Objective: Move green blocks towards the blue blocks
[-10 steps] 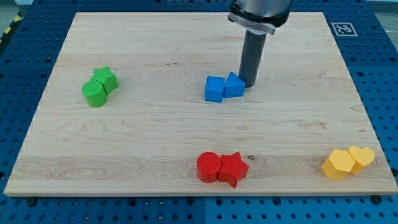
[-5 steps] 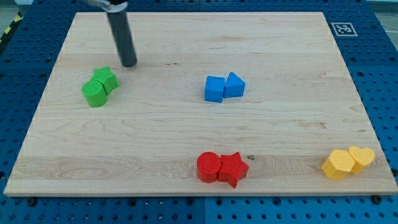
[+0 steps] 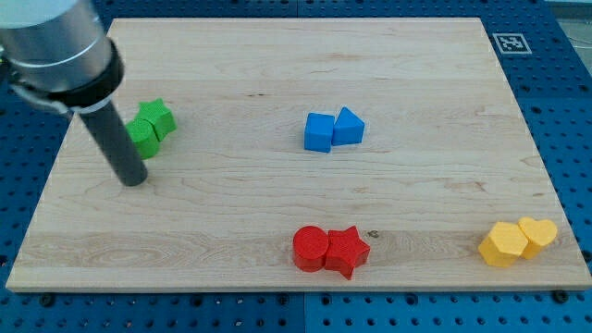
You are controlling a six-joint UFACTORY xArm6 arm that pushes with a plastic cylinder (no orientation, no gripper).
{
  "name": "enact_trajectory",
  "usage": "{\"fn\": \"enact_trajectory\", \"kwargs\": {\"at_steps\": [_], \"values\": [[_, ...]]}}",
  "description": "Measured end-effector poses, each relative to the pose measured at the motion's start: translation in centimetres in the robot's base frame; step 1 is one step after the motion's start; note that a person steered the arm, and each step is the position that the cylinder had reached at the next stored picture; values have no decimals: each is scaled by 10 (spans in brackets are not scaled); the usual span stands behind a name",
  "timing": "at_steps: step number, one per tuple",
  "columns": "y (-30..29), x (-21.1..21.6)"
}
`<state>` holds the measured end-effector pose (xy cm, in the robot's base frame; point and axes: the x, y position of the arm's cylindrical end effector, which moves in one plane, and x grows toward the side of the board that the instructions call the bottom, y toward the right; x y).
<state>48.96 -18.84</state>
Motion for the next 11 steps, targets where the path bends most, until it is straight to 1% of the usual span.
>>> {"fn": "enact_trajectory", "kwargs": {"at_steps": [2,3,4,5,6,7,8,9,10,11], "values": [[24,-96],[29,-112],[36,-76],[35,-21],[2,14],[-25,-12],[-14,-55],[23,-63],[16,-50],[-40,-41]]}}
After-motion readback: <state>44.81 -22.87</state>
